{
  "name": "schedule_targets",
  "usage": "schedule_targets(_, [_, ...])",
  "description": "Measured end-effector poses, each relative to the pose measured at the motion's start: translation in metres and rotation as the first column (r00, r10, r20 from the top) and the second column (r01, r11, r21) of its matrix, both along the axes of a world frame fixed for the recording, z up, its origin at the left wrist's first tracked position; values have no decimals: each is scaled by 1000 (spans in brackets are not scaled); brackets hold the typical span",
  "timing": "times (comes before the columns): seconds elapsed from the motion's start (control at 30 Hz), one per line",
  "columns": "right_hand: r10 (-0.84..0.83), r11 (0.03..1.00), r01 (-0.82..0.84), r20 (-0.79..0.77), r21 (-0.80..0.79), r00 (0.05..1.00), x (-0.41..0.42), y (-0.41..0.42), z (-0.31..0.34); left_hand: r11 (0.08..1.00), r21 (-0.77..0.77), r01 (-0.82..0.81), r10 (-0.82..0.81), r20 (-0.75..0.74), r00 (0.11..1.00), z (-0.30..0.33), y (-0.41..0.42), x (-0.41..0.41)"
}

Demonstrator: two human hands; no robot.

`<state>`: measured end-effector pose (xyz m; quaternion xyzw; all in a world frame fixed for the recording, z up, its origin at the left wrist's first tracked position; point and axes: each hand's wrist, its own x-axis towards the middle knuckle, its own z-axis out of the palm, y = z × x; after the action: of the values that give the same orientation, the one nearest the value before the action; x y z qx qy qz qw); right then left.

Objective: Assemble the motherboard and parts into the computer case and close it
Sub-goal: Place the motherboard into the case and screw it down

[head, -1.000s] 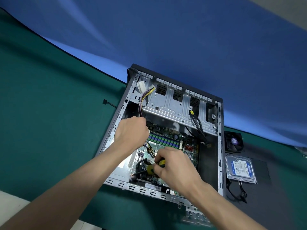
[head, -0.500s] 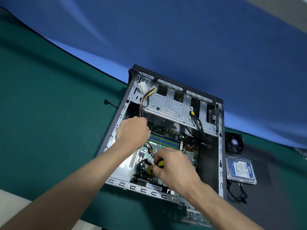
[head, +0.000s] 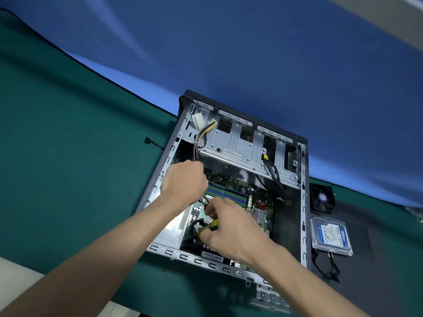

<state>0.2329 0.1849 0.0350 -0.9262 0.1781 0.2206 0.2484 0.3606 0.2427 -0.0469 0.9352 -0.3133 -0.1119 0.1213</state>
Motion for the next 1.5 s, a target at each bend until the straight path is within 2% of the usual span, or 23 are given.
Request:
schedule_targets(0.1, [57, 996, -56, -3, 66, 998, 2, -2, 7, 1000, -28, 1, -1, 3, 1000, 0, 1, 0])
schedule_targets(0.2, [154, 984, -147, 66, -104, 986, 1, 4, 9, 998, -61, -3, 4, 18, 1000, -1, 1, 0])
schedule_targets(0.3, [203, 940, -188, 23, -285, 979, 1, 10, 6, 998, -58, -12, 13, 19, 1000, -1, 1, 0])
schedule_targets(0.43, [146, 985, -147, -21, -95, 989, 1, 9, 10, 999, -41, -11, 11, 14, 1000, 0, 1, 0])
schedule_targets(0.57, [126, 974, -129, -30, -188, 992, 1, 8, 4, 999, -39, -11, 11, 10, 1000, 0, 0, 0])
schedule_targets(0.63, [44, 998, -49, -90, -49, 995, 0, 4, 6, 999, -43, -15, 16, 8, 1000, 0, 0, 0])
schedule_targets(0.7, [48, 999, -46, -125, 18, 991, -1, 2, 7, 999, -49, -18, 18, 4, 1000, 0, 0, 0])
schedule_targets(0.8, [37, 994, -40, -31, -103, 999, -2, 5, 3, 999, -52, -16, 16, 1, 1000, 0, 1, 0])
schedule_targets(0.93, [0, 1000, 0, -53, 0, 999, -2, 6, 4, 999, -43, -13, 12, -5, 1000, 3, 1, 0])
schedule_targets(1.03, [10, 992, -7, 21, -125, 1000, -3, 6, 1, 999, -37, -10, 10, -8, 1000, 4, 2, 0])
schedule_targets(1.17, [17, 998, -18, -21, -67, 1000, -4, 5, 4, 1000, -29, -12, 11, -11, 1000, 6, 2, -2])
schedule_targets(1.3, [14, 994, -15, -14, -110, 1000, -4, 2, 3, 1000, -26, -14, 13, -18, 1000, 6, 1, 0])
schedule_targets(1.4, [-8, 999, 7, -33, -37, 999, -7, 3, 5, 1000, -23, -13, 13, -19, 1000, 7, 1, -2])
schedule_targets(1.5, [-6, 996, 5, -10, -90, 1000, -8, 4, 3, 1000, -16, -15, 15, -35, 999, 9, 1, -1])
